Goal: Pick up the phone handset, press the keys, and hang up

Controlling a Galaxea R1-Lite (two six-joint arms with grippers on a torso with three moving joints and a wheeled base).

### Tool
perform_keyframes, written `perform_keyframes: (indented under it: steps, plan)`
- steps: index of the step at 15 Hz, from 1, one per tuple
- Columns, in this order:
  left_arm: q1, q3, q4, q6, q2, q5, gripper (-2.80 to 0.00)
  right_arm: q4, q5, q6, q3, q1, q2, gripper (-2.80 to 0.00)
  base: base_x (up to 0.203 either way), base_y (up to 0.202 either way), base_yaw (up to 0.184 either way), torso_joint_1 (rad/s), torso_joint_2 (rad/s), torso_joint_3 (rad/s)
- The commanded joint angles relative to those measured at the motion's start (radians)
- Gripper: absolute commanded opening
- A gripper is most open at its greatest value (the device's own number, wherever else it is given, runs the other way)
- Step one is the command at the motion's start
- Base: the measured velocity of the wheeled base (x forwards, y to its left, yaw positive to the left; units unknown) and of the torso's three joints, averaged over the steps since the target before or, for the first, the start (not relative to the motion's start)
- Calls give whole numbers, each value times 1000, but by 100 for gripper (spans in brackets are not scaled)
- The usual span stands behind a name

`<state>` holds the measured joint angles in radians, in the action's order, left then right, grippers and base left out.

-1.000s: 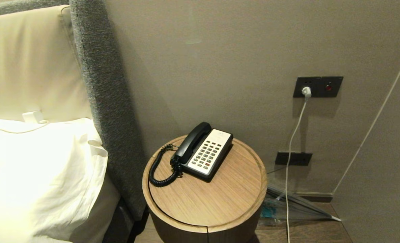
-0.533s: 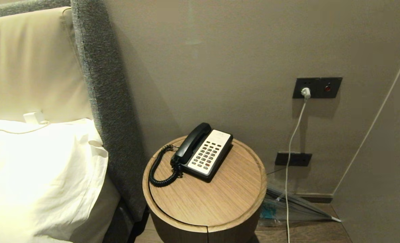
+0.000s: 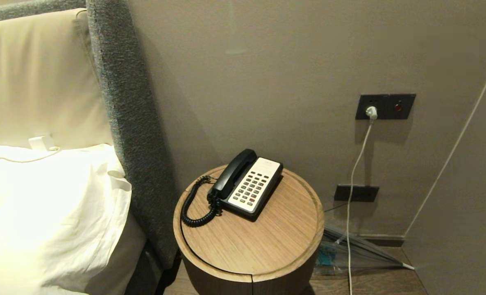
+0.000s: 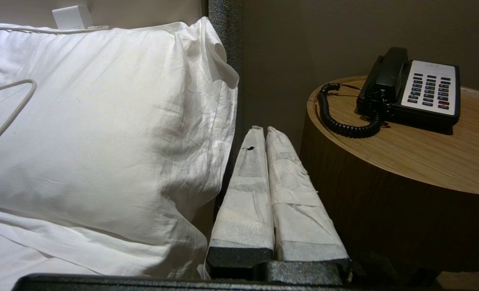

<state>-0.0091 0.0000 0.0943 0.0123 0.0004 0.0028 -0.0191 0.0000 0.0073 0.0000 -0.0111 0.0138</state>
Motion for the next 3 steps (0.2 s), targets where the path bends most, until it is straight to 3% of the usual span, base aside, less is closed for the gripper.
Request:
perform_keyframes:
  steps: [1, 3]
  plan:
    - [-2, 40, 1, 0, 0, 0, -280, 1, -2, 9, 6, 0, 2, -280, 0, 0, 0, 0, 0, 0]
    - [0, 40, 1, 0, 0, 0, -280, 1, -2, 8, 8, 0, 2, -280, 0, 0, 0, 0, 0, 0]
